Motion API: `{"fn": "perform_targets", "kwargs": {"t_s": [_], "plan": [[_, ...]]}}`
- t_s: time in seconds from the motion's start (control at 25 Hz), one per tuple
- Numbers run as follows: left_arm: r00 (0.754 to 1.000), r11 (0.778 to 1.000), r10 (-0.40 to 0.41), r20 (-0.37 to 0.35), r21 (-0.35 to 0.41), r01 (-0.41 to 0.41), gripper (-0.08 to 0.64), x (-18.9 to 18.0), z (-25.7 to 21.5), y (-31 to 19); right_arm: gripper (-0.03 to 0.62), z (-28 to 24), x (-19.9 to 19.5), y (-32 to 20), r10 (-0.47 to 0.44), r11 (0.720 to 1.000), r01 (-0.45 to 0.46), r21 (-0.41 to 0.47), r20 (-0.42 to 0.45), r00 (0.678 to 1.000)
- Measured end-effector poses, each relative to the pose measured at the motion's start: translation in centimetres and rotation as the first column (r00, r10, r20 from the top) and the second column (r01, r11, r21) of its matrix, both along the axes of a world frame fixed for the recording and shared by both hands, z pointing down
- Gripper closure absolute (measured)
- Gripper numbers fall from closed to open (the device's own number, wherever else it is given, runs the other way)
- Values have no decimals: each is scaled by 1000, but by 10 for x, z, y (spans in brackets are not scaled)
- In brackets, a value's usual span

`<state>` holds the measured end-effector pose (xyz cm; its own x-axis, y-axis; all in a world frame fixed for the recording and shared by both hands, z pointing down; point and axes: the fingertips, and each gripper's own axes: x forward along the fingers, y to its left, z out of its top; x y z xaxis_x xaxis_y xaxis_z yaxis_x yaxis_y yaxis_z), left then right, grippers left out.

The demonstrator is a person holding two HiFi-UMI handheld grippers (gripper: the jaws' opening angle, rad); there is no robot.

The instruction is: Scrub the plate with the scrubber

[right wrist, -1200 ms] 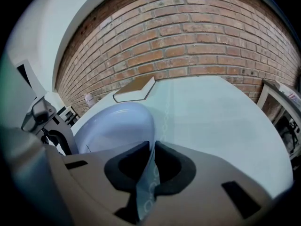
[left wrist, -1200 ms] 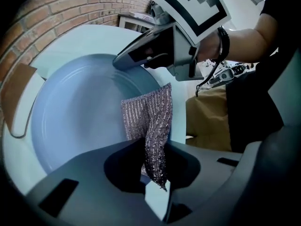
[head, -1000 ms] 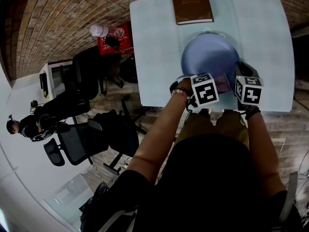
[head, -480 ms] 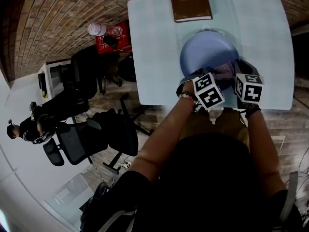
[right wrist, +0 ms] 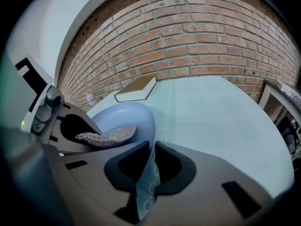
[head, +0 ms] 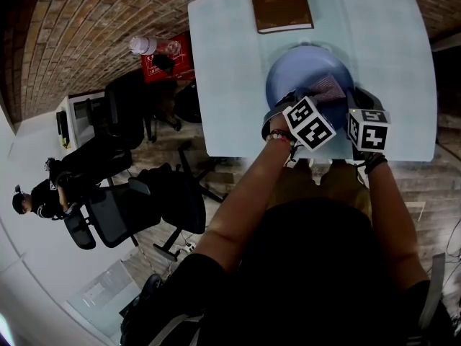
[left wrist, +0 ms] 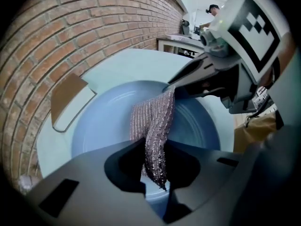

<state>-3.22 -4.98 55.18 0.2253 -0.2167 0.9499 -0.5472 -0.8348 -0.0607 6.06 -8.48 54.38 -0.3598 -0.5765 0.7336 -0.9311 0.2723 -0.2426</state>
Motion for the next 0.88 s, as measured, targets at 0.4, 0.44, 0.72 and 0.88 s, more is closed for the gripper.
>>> {"fn": "perform_targets", "kwargs": {"t_s": [0.4, 0.44, 0.72, 0.88], "plan": [[999, 999, -45, 14, 19, 45, 483, -6, 2, -15, 528, 1, 0, -1, -13, 1000, 13, -4, 6, 1000], [999, 999, -49, 13, 20, 48, 483, -6, 2, -15, 528, 1, 0, -1, -15, 1000, 15, -5, 7, 1000], [999, 999, -49, 24, 14, 48, 485, -5, 3, -16, 528, 1, 0, -1, -34, 999, 34, -5, 4, 999], [998, 997, -62, 24, 36, 61, 483, -5, 2, -15, 528, 0, -1, 0, -45, 999, 45, -16, -10, 999]]}}
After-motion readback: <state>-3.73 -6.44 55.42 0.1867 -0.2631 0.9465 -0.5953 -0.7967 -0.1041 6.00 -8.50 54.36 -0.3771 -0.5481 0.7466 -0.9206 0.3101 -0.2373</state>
